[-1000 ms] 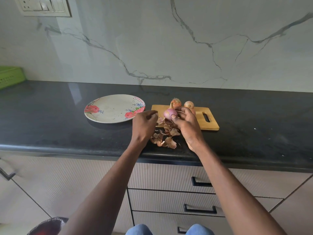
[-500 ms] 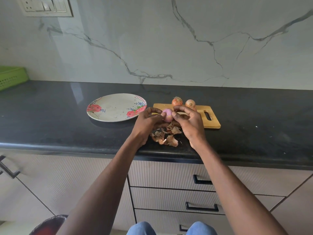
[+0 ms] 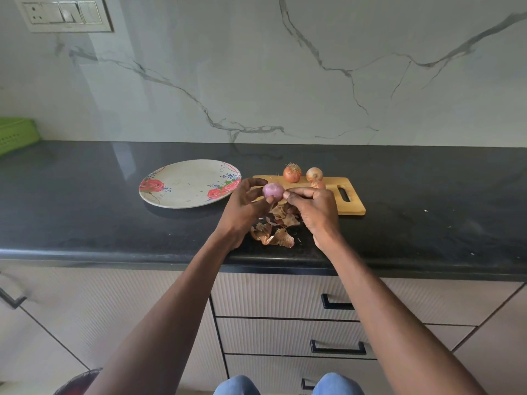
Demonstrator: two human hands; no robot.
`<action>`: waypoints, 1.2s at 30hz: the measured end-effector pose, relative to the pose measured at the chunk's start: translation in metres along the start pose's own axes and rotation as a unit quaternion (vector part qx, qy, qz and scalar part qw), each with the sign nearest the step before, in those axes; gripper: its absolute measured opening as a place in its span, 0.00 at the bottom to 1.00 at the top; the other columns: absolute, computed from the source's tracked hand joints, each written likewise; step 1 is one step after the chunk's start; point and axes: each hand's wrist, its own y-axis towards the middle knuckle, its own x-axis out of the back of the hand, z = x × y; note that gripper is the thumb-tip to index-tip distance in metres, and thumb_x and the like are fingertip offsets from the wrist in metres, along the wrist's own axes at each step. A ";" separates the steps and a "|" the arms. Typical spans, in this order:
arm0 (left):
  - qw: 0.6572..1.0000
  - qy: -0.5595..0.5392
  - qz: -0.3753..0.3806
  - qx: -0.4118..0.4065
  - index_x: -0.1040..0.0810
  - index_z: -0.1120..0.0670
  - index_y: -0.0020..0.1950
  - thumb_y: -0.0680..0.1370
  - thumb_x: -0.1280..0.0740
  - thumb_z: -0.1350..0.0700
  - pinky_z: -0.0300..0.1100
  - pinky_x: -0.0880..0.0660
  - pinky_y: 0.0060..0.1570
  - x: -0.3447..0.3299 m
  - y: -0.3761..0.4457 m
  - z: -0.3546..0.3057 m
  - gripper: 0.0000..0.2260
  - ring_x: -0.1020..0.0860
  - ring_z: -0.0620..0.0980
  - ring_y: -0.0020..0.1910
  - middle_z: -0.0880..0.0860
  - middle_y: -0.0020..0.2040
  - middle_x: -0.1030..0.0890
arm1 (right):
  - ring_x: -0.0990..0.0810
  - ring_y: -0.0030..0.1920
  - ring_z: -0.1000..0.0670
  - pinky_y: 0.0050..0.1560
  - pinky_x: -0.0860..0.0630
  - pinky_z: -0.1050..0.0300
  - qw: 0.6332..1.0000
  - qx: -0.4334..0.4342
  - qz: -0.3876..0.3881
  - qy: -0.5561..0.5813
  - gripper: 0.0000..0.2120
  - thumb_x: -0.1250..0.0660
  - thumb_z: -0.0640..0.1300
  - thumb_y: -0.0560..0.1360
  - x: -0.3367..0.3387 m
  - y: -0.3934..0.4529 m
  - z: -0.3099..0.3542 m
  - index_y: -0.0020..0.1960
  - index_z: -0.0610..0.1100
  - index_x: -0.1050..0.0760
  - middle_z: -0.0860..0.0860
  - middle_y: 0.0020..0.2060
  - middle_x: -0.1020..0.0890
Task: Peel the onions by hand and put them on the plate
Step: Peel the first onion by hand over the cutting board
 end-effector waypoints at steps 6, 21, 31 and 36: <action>1.000 0.013 0.021 -0.008 0.31 0.59 0.63 0.74 0.24 0.63 0.56 0.20 0.56 -0.003 0.000 0.000 0.22 0.16 0.55 0.52 0.60 0.57 0.16 | 0.18 0.32 0.52 0.34 0.21 0.60 0.999 0.009 -0.025 -0.042 0.03 0.27 0.38 0.74 -0.002 0.001 0.000 0.45 0.38 0.16 0.47 0.35 0.15; 1.000 -0.022 -0.008 0.004 0.25 0.60 0.65 0.75 0.26 0.50 0.56 0.21 0.58 0.000 0.000 -0.001 0.23 0.16 0.54 0.54 0.61 0.60 0.18 | 0.24 0.31 0.62 0.31 0.31 0.71 0.992 0.086 0.006 -0.089 0.06 0.31 0.40 0.78 -0.003 -0.006 0.005 0.43 0.41 0.23 0.54 0.34 0.21; 0.991 -0.119 -0.030 0.045 0.25 0.61 0.67 0.83 0.37 0.62 0.44 0.18 0.50 0.002 0.002 -0.005 0.13 0.16 0.53 0.50 0.61 0.57 0.17 | 0.25 0.31 0.64 0.30 0.30 0.71 0.993 0.064 -0.045 -0.086 0.07 0.29 0.41 0.77 -0.001 -0.003 0.002 0.43 0.39 0.22 0.47 0.41 0.20; 0.985 -0.160 -0.027 0.064 0.29 0.65 0.71 0.83 0.39 0.65 0.40 0.18 0.48 0.002 0.001 -0.007 0.16 0.16 0.56 0.53 0.64 0.59 0.19 | 0.23 0.40 0.62 0.44 0.30 0.77 0.976 0.122 -0.056 -0.169 0.05 0.30 0.32 0.74 -0.001 -0.002 0.000 0.48 0.40 0.18 0.50 0.47 0.17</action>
